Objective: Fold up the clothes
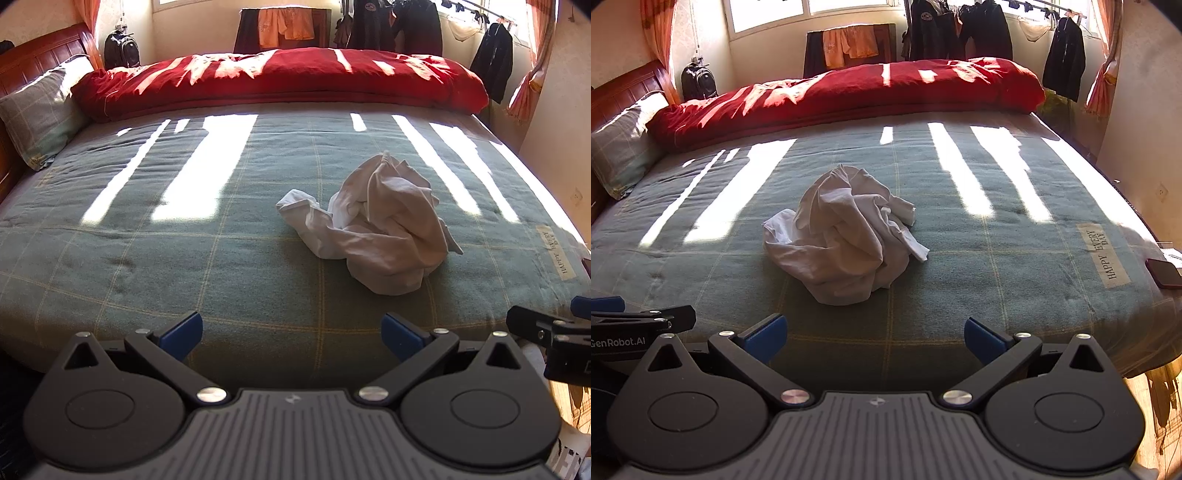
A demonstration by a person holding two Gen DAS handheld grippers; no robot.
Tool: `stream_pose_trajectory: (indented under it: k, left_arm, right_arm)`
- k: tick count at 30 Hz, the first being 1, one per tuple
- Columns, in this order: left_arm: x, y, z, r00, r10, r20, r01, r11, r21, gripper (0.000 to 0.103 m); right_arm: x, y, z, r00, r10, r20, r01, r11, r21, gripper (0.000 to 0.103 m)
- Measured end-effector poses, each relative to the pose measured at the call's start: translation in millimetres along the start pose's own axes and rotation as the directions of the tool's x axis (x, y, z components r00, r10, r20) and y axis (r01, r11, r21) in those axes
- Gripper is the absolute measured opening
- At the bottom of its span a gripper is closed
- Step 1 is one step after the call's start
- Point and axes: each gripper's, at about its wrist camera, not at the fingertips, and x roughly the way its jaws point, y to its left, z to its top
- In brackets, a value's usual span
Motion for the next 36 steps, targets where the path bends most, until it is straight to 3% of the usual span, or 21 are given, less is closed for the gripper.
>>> stream_pose_trajectory:
  k: [36]
  left_arm:
    - [-1.6, -1.1, 1.4, 1.0, -0.022, 0.005, 0.022, 1.0, -0.007, 0.102]
  right_arm:
    - [-0.3, -4.9, 3.5, 1.0, 0.002, 0.006, -0.003, 1.0, 0.012, 0.103]
